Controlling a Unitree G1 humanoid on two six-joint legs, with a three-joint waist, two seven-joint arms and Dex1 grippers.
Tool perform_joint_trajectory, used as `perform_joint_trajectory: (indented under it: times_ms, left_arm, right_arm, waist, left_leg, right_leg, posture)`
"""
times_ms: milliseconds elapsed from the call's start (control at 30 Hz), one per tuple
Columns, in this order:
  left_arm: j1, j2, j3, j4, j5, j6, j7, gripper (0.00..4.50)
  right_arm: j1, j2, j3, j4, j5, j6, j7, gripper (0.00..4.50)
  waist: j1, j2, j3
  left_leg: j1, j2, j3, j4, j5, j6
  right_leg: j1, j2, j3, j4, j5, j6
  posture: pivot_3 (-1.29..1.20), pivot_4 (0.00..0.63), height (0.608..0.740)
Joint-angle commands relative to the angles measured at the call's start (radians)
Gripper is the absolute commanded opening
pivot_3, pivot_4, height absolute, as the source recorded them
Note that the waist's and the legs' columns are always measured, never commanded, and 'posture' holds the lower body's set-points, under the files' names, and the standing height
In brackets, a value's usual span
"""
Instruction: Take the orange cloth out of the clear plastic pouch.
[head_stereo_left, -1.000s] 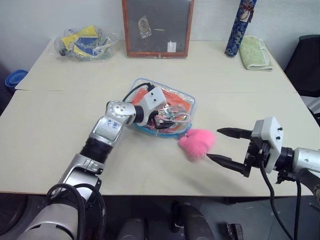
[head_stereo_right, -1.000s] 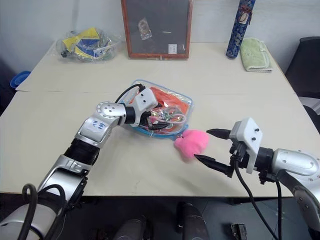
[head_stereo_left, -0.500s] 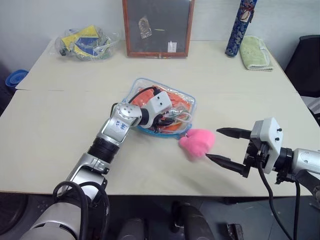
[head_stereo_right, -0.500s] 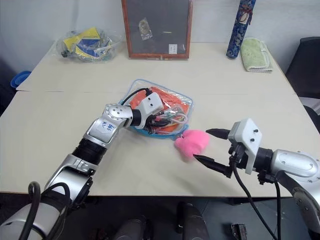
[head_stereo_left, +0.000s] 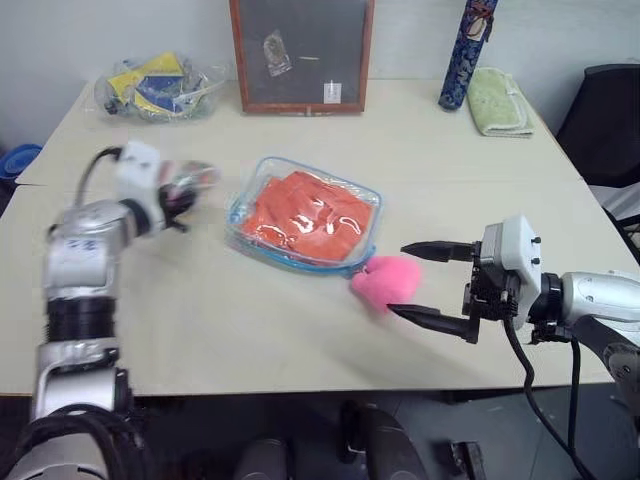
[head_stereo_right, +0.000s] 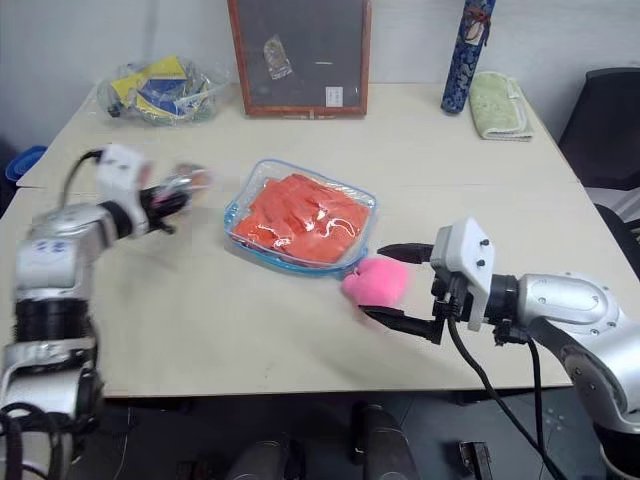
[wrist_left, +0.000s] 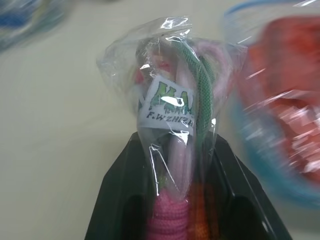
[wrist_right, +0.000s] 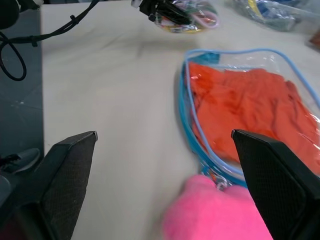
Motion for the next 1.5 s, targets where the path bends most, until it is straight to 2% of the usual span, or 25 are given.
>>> perform_joint_trajectory:
  times_ms: [33,100,200,467,567,700,800,900,1033,1167,1267,1333,1500]
  left_arm:
    - [0.102,0.04,0.097,-0.08,-0.006,0.026,0.052,1.33]
    - [0.169,0.039,0.128,-0.122,-0.023,0.045,0.058,1.33]
    - [0.257,0.04,0.161,-0.166,-0.038,0.069,0.061,1.91]
    - [0.306,0.089,0.249,-0.198,-0.079,0.111,0.066,4.43]
    - [0.322,0.148,0.31,-0.239,-0.196,0.149,-0.082,4.47]
    - [0.413,0.268,0.344,-0.351,-0.356,0.082,-0.398,4.47]
    - [0.438,0.344,0.26,-0.434,-0.401,-0.02,-0.578,4.47]
    - [0.384,0.383,0.103,-0.422,-0.332,-0.167,-0.629,4.47]
    - [0.109,0.299,-0.248,-0.227,-0.055,-0.533,-0.624,4.47]
    - [-0.138,0.184,-0.456,0.09,0.187,-0.905,-0.552,4.47]
    - [-0.284,0.087,-0.527,0.341,0.258,-1.091,-0.507,4.47]
    - [-0.347,0.054,-0.56,0.459,0.303,-1.184,-0.484,4.47]
    - [-0.445,-0.008,-0.606,0.67,0.378,-1.305,-0.422,4.47]
  right_arm:
    - [-0.047,0.017,0.032,-0.011,0.038,-0.001,0.028,4.5]
    - [-0.068,0.021,0.062,0.01,0.014,-0.013,0.047,4.5]
    - [-0.11,0.034,0.095,0.062,-0.016,-0.025,0.063,4.5]
    - [-0.121,0.04,0.116,0.109,-0.06,-0.052,0.106,4.5]
    - [-0.106,0.038,0.104,0.103,-0.067,-0.051,0.102,4.5]
    - [-0.069,0.033,0.084,0.082,-0.064,-0.05,0.09,4.5]
    - [-0.043,0.031,0.072,0.065,-0.064,-0.05,0.08,4.5]
    - [-0.035,0.031,0.066,0.059,-0.066,-0.048,0.069,4.5]
    - [-0.029,0.035,0.061,0.043,-0.064,-0.044,0.047,4.5]
    - [-0.012,0.034,0.047,0.015,-0.056,-0.035,0.022,4.5]
    - [0.012,0.033,0.035,-0.007,-0.054,-0.029,0.0,4.5]
    - [0.021,0.032,0.033,-0.016,-0.057,-0.027,-0.01,4.5]
    - [0.051,0.036,0.017,-0.051,-0.053,-0.013,-0.054,4.5]
  waist:
    - [0.008,-0.001,0.0]
    - [0.023,-0.002,-0.001]
    - [0.029,-0.005,-0.001]
    - [0.02,-0.006,-0.002]
    - [0.015,-0.006,-0.002]
    - [0.013,-0.006,-0.001]
    - [0.02,-0.006,-0.001]
    - [0.025,-0.004,0.0]
    - [0.027,-0.004,0.0]
    - [0.024,-0.004,-0.001]
    - [0.02,-0.005,-0.001]
    - [0.019,-0.005,-0.001]
    - [0.022,-0.006,-0.001]
  left_leg:
    - [0.0,0.0,-0.001,0.0,0.0,0.0]
    - [-0.001,-0.001,-0.002,0.001,-0.001,0.001]
    - [-0.002,-0.002,-0.004,0.002,-0.001,0.002]
    - [-0.002,-0.002,-0.005,0.002,-0.001,0.002]
    - [-0.002,-0.002,-0.005,0.002,-0.001,0.002]
    - [-0.003,-0.001,-0.005,0.001,-0.001,0.001]
    - [-0.002,-0.001,-0.005,0.001,-0.001,0.001]
    - [-0.002,-0.003,-0.005,0.002,-0.001,0.001]
    - [-0.001,-0.003,-0.004,0.002,0.0,0.0]
    - [-0.002,-0.004,0.0,0.002,0.0,0.001]
    - [-0.004,-0.003,0.007,0.002,-0.001,0.002]
    - [-0.004,-0.003,0.009,0.002,-0.001,0.002]
    - [-0.003,-0.002,0.01,0.001,-0.001,0.002]
  right_leg:
    - [0.0,-0.001,-0.001,-0.001,0.0,0.0]
    - [0.001,-0.003,-0.002,-0.001,0.0,0.0]
    - [0.001,-0.005,-0.004,-0.001,0.0,0.0]
    - [0.001,-0.006,-0.006,0.0,0.0,0.0]
    - [0.001,-0.006,-0.006,0.0,0.0,0.0]
    - [0.001,-0.006,-0.006,-0.001,0.0,-0.001]
    - [0.001,-0.006,-0.007,-0.002,-0.001,-0.001]
    - [0.002,-0.007,-0.006,-0.004,-0.001,-0.001]
    - [0.002,-0.006,-0.005,-0.002,-0.001,-0.001]
    - [0.002,-0.003,-0.005,0.001,0.0,0.0]
    - [0.0,0.0,-0.005,-0.001,0.0,0.0]
    - [-0.001,0.001,-0.006,-0.001,0.0,0.0]
    - [-0.001,0.001,-0.005,-0.001,0.0,0.0]
  posture:
    - [0.0,0.15,0.74]
    - [0.0,0.15,0.74]
    - [0.0,0.15,0.74]
    - [0.0,0.15,0.74]
    - [0.0,0.15,0.74]
    - [0.0,0.15,0.74]
    - [0.0,0.15,0.74]
    - [0.0,0.15,0.74]
    - [0.0,0.15,0.74]
    - [0.0,0.15,0.74]
    - [0.0,0.15,0.74]
    - [0.0,0.15,0.74]
    - [0.0,0.15,0.74]
